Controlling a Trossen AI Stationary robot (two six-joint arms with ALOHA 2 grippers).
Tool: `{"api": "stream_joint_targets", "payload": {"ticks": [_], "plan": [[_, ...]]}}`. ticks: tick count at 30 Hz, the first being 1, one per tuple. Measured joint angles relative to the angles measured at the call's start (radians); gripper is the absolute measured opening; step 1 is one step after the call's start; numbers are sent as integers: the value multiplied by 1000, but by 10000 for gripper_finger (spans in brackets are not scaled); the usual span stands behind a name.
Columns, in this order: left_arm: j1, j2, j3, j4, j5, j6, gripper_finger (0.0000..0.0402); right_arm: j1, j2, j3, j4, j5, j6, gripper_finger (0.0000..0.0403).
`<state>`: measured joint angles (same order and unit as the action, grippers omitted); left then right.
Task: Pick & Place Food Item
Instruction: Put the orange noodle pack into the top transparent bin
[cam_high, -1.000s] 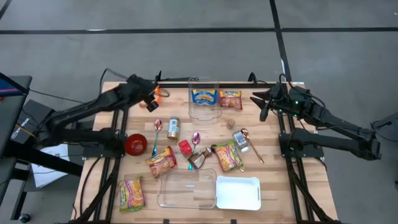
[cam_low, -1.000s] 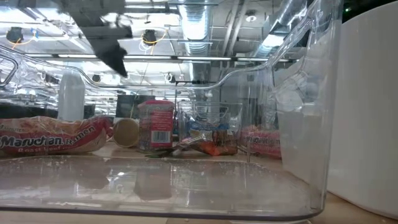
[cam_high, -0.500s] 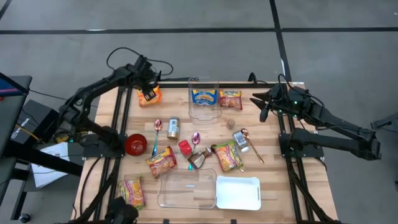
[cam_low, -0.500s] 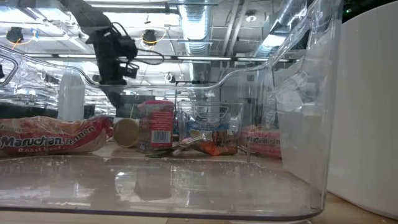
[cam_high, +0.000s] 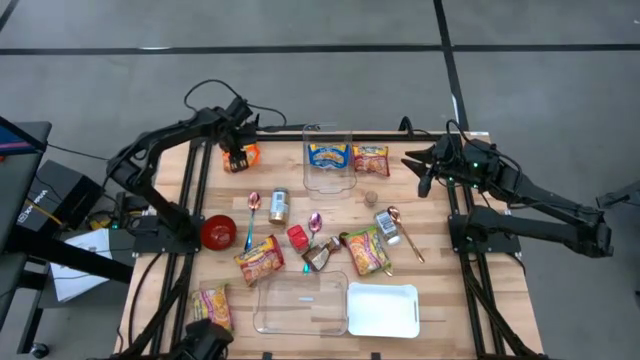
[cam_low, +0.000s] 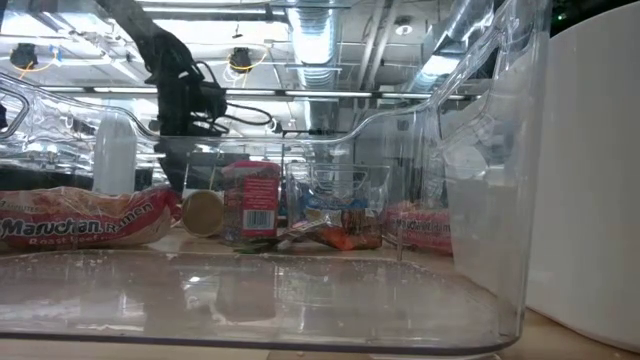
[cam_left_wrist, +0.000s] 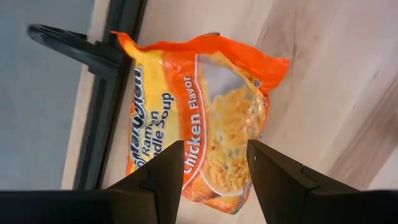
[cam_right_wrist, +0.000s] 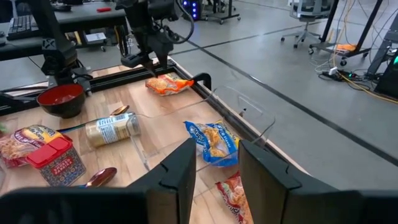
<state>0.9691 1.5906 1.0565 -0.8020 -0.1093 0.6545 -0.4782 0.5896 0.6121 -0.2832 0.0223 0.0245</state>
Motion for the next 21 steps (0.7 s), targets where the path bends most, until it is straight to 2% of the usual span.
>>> {"api": "stream_joint_targets", "payload": {"ticks": [8, 21], "plan": [[1, 74, 0, 25, -75, -26, 169, 0, 0, 0, 0, 0, -6, 114], [19, 139, 0, 40, -42, -69, 162, 0, 0, 0, -2, 0, -9, 114]]}}
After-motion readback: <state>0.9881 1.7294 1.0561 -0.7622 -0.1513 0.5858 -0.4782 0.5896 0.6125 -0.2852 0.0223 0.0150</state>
